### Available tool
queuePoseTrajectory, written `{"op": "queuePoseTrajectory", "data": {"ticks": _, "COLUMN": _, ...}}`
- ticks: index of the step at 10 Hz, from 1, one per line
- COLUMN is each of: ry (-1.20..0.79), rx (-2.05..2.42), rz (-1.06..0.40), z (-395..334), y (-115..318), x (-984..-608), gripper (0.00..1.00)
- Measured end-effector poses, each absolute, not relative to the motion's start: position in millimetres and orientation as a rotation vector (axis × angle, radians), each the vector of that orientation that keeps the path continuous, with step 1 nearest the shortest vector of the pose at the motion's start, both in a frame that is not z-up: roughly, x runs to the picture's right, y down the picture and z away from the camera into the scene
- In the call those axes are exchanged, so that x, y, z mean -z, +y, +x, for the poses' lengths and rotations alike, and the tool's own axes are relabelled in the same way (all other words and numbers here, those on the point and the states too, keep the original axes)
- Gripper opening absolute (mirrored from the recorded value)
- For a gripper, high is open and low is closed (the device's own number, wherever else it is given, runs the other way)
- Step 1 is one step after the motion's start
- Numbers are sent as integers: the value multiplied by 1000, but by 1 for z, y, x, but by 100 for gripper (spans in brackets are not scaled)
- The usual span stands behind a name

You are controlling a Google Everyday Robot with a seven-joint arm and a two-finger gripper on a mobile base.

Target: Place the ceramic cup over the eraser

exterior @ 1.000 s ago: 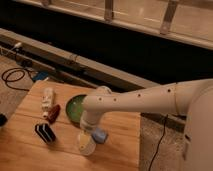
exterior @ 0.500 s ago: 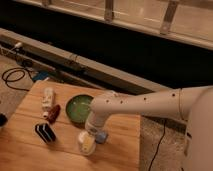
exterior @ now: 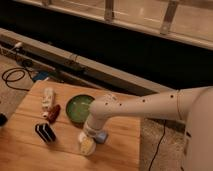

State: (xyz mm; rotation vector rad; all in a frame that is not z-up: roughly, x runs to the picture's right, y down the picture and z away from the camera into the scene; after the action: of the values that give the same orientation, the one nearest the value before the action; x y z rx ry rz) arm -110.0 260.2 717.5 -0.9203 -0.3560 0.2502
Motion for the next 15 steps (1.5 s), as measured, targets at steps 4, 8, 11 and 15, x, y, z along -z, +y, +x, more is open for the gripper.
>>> {"op": "queuePoseTrajectory", "data": {"ticks": 4, "ry": -364, "rx": -234, "rz": -919, "z": -117, "y": 261, "x": -715, "gripper": 25}}
{"op": "queuePoseTrajectory", "data": {"ticks": 8, "ry": -362, "rx": -205, "rz": -889, "z": -125, "y": 248, "x": -704, "gripper": 0}}
{"op": "queuePoseTrajectory", "data": {"ticks": 11, "ry": -356, "rx": -158, "rz": -801, "z": -129, "y": 214, "x": -672, "gripper": 0}}
{"op": "queuePoseTrajectory", "data": {"ticks": 15, "ry": -337, "rx": -116, "rz": -749, "z": -125, "y": 180, "x": -660, "gripper": 0}}
